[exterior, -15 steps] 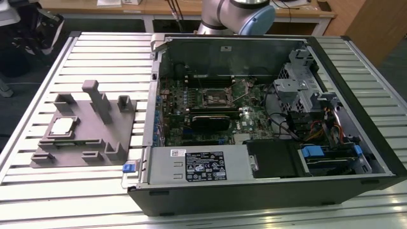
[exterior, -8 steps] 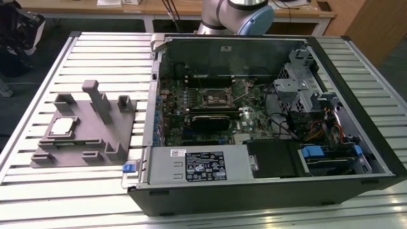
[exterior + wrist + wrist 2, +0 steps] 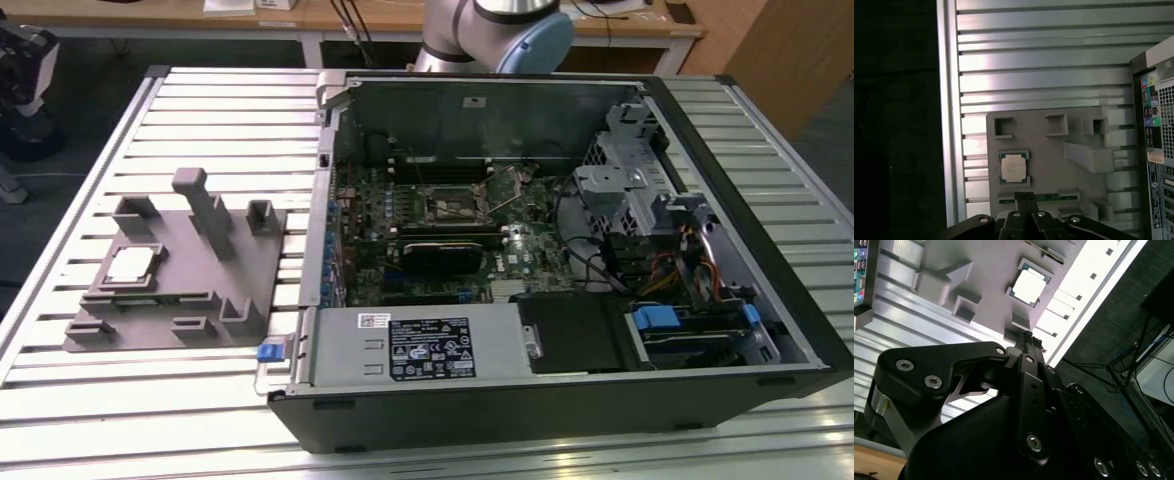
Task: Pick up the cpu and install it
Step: 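Reach for the cpu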
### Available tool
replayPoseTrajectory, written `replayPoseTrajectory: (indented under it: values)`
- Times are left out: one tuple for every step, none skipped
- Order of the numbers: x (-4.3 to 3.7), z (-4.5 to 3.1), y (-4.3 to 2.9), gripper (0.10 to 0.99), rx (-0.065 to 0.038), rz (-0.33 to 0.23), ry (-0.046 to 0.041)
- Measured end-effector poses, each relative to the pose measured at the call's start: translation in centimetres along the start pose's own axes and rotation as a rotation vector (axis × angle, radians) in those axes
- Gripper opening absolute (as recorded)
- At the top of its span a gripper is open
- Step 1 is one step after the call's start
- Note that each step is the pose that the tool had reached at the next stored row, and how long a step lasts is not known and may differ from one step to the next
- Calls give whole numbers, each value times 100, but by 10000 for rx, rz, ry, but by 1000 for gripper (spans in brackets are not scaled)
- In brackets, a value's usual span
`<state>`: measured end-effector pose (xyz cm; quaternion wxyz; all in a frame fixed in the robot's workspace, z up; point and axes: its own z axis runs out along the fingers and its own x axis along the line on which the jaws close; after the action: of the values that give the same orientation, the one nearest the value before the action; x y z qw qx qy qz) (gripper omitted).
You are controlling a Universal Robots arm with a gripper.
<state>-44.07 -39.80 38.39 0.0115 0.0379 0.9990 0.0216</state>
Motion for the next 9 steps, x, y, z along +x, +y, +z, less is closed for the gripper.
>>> replayPoseTrajectory:
  values:
    - [31, 2, -2, 106, 0, 0, 0]
    - [54, 5, -4, 106, -1, 0, -2]
    - [77, 7, -5, 106, 0, -1, 0]
    - [97, 10, -6, 106, 0, -1, 0]
    - [110, 15, -6, 106, -1, 0, 0]
    - [120, 19, -6, 106, 0, -1, 4]
    - [125, 25, -6, 106, -1, 0, 10]
    - [126, 27, -6, 106, 1, 0, 23]
    - [129, 27, -7, 106, 3, -1, 27]
